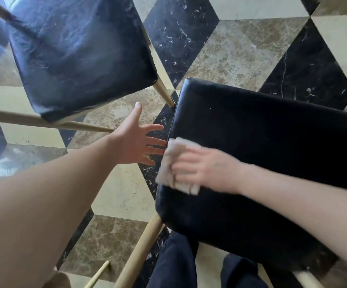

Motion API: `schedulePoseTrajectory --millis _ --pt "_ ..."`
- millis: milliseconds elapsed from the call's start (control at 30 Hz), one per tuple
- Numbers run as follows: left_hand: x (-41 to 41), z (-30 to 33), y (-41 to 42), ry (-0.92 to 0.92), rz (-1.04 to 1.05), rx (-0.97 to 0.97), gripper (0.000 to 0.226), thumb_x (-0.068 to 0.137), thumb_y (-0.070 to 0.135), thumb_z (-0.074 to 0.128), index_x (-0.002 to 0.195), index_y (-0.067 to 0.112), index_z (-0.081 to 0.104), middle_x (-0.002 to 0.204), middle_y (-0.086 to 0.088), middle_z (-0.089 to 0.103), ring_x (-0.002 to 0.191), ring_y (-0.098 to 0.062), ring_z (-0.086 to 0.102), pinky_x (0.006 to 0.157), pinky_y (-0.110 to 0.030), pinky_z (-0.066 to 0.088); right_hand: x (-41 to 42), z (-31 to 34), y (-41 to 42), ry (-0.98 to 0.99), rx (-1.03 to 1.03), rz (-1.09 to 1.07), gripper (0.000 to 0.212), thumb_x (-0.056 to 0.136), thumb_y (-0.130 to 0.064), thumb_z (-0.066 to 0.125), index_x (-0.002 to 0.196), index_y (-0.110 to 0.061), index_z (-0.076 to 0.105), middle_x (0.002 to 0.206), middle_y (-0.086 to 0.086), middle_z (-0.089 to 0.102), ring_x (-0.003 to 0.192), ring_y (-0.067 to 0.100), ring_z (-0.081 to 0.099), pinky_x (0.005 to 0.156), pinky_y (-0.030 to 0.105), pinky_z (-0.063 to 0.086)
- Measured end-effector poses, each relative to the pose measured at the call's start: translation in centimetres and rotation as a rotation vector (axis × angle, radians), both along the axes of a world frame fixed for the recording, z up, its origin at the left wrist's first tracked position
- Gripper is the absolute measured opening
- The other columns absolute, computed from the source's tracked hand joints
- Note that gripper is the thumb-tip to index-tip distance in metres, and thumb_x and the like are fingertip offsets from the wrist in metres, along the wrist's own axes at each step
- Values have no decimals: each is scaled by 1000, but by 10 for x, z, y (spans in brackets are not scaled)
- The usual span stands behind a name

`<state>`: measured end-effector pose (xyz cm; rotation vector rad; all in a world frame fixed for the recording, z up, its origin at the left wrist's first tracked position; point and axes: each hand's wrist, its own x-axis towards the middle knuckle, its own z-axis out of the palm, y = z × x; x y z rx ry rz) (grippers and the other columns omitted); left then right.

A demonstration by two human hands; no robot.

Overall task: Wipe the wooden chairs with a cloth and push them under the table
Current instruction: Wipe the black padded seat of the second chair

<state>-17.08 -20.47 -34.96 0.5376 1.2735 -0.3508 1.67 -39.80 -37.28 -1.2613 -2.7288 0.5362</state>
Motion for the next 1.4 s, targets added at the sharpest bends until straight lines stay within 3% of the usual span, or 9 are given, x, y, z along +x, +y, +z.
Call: schedulePoseTrajectory --millis 200,333,467,633,867,1000,1100,1233,1400 --pt "-5 -5 -11 -37 124 -80 101 75 96 30 143 26 54 138 -21 64 134 -43 52 92 -84 38 70 2 111 -137 -64 -616 47 97 -11 43 143 -20 51 155 6 43 146 28 33 121 44 23" --pt "6 6 -9 -13 80 -32 101 77 96 25 151 31 46 143 -24 57 133 -47 51 98 -83 35 62 11 139 -108 -275 -1016 29 89 -5 48 112 -20 54 129 5 56 127 29 48 95 42 40" --pt "8 16 -10 -5 36 -5 101 78 96 22 155 33 41 146 -26 53 135 -48 50 104 -79 33 16 10 86 -66 -198 -879 56 97 -8 40 152 -18 38 160 8 34 149 29 27 123 42 17" --pt "6 18 -26 42 -93 39 102 79 95 21 156 30 37 155 -21 45 137 -48 47 101 -71 40 -72 3 -34 86 -164 -455 43 94 -17 43 131 -14 65 138 7 62 132 34 54 109 58 41" --pt "34 20 -72 279 -530 327 94 87 88 13 161 31 27 163 -6 38 145 -37 40 113 -61 34 -109 1 -110 23 -148 -61 39 96 -26 43 126 -27 68 140 -6 60 136 21 51 116 46 37" --pt "58 19 -101 261 -597 829 66 102 64 29 162 37 21 170 -5 19 154 -29 25 124 -50 21 -57 3 -131 97 -72 170 26 99 -27 53 117 -25 72 134 -7 64 132 21 54 115 41 36" --pt "72 15 -123 164 -782 1166 56 105 52 32 159 44 23 173 0 5 158 -26 6 125 -54 19 0 3 -130 76 -58 350 30 103 -26 44 118 -23 69 137 -6 62 137 21 47 124 35 16" --pt "90 4 -159 92 -1036 1267 57 104 39 35 160 41 21 173 0 -1 159 -28 -3 122 -64 17 96 11 -134 2 -114 263 35 101 -23 48 133 -22 63 146 -3 55 143 20 42 124 39 21" --pt "94 -3 -175 149 -1194 1274 61 105 34 35 161 42 13 173 0 -6 158 -32 -9 119 -70 15 218 26 -121 -42 -160 -341 48 88 5 53 134 -8 62 142 12 57 135 28 49 121 37 23"
